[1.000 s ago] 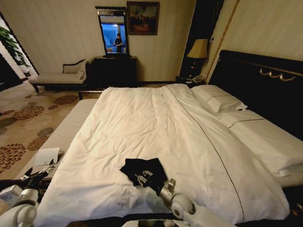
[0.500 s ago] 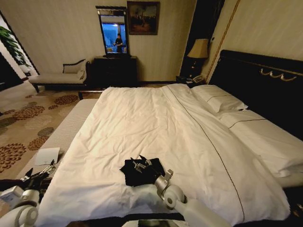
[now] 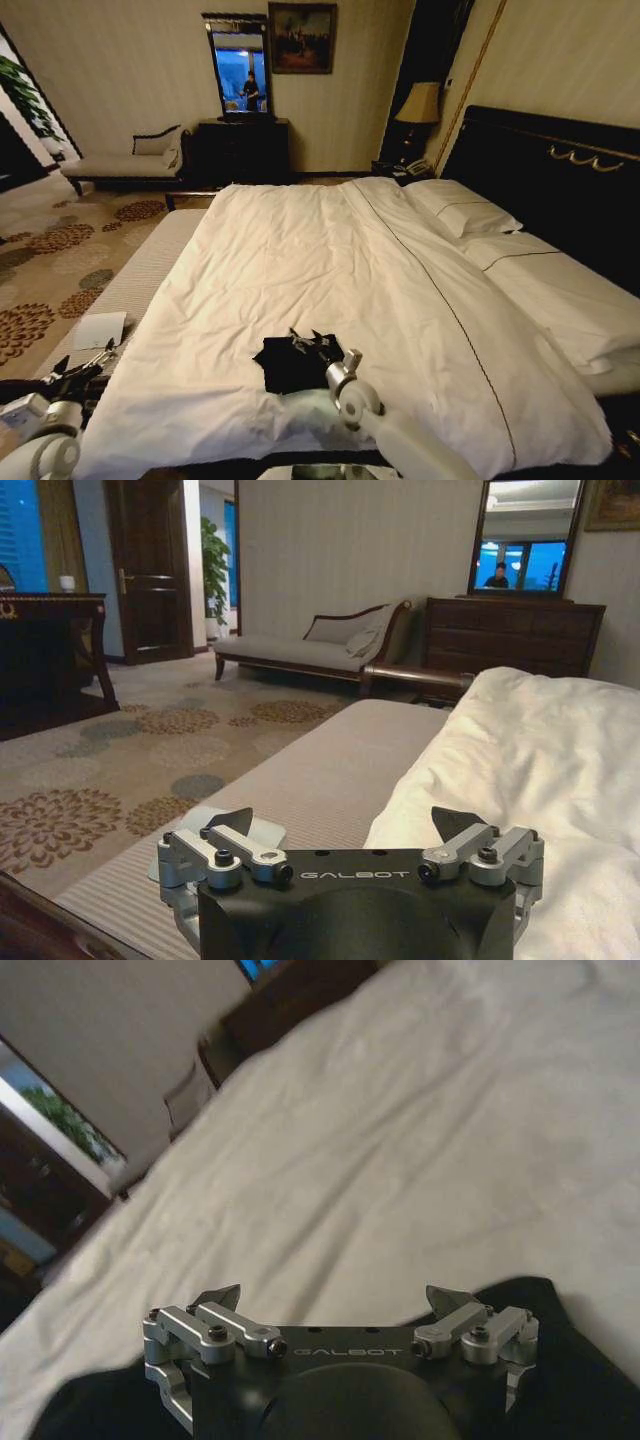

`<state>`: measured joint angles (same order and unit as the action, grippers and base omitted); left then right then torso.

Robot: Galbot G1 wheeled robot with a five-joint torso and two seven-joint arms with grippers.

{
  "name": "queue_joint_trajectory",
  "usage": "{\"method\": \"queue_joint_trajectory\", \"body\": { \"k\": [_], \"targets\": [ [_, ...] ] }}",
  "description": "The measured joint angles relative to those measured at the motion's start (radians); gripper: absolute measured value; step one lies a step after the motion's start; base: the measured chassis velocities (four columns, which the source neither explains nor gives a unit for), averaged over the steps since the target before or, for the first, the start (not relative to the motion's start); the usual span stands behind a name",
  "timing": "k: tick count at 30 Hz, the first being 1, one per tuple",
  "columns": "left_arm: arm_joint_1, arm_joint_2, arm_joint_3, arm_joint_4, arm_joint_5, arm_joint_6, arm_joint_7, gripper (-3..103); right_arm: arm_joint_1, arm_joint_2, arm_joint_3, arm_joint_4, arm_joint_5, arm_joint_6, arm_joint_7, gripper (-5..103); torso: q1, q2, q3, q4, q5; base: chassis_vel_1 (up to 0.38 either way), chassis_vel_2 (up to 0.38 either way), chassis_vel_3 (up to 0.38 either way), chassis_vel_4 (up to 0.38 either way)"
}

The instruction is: Fold the clothes on the bed.

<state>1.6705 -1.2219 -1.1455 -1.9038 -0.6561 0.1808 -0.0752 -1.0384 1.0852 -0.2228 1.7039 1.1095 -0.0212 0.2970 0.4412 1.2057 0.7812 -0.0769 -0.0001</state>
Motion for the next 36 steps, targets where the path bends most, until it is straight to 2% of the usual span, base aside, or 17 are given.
{"method": "queue_joint_trajectory", "body": {
  "k": [5,17,19,21,22,26,28,29,31,34,35,36],
  "targets": [
    [-0.013,-0.004,0.018,0.003,0.007,0.000,-0.001,100,-0.050,-0.024,-0.005,0.091,0.040,-0.052,0.005,100,0.000,0.000,0.000,-0.0002,0.0001,0.000,0.000,0.000,0.000],
    [-0.007,0.001,0.017,0.011,0.007,-0.002,-0.002,100,-0.157,-0.031,-0.035,0.162,-0.041,-0.037,-0.042,100,0.000,0.000,0.000,-0.0002,0.0002,0.000,0.000,0.000,0.000],
    [-0.003,0.002,0.015,0.009,0.005,-0.003,-0.002,100,-0.175,-0.038,-0.046,0.162,-0.068,-0.016,-0.094,100,0.000,0.000,0.000,-0.0001,0.0001,0.000,0.000,0.000,0.000],
    [0.002,0.003,0.012,0.006,0.005,-0.004,-0.002,100,-0.202,-0.056,-0.061,0.162,-0.112,0.039,-0.225,100,0.000,0.000,0.000,-0.0001,0.0001,0.000,0.000,0.000,0.000],
    [0.002,0.003,0.012,0.006,0.005,-0.004,-0.002,100,-0.202,-0.056,-0.061,0.162,-0.112,0.039,-0.225,100,0.000,0.000,0.000,-0.0001,0.0001,0.000,0.000,0.000,0.000],
    [0.009,0.006,0.003,0.003,0.002,-0.006,-0.003,100,-0.258,-0.100,-0.057,0.163,-0.190,0.109,-0.552,100,0.000,0.000,0.000,-0.0001,0.0002,0.000,0.000,0.000,0.000],
    [0.011,0.007,0.001,0.000,0.001,-0.006,-0.004,100,-0.275,-0.115,-0.034,0.162,-0.209,0.124,-0.675,100,0.000,0.000,0.000,-0.0002,0.0002,0.000,0.000,0.000,0.000],
    [0.011,0.007,0.001,0.000,0.001,-0.006,-0.004,100,-0.275,-0.115,-0.034,0.162,-0.209,0.124,-0.675,100,0.000,0.000,0.000,-0.0002,0.0002,0.000,0.000,0.000,0.000],
    [0.014,0.006,-0.001,-0.003,0.001,-0.007,-0.005,100,-0.281,-0.129,0.001,0.151,-0.231,0.156,-0.797,100,0.000,0.000,0.000,-0.0002,0.0001,0.000,0.000,0.000,0.000],
    [0.015,0.004,-0.001,-0.005,0.001,-0.007,-0.005,100,-0.276,-0.133,0.022,0.147,-0.230,0.173,-0.811,100,0.000,0.000,0.000,-0.0003,0.0001,0.000,0.000,0.000,0.000],
    [0.016,0.003,-0.001,-0.006,0.001,-0.008,-0.005,100,-0.268,-0.132,0.029,0.146,-0.222,0.178,-0.790,100,0.000,0.000,0.000,-0.0002,0.0002,0.000,0.000,0.000,0.000],
    [0.017,0.000,0.001,-0.009,0.002,-0.008,-0.006,100,-0.243,-0.122,0.035,0.146,-0.199,0.181,-0.706,100,0.000,0.000,0.000,-0.0003,0.0001,0.000,0.000,0.000,0.000]
  ]
}}
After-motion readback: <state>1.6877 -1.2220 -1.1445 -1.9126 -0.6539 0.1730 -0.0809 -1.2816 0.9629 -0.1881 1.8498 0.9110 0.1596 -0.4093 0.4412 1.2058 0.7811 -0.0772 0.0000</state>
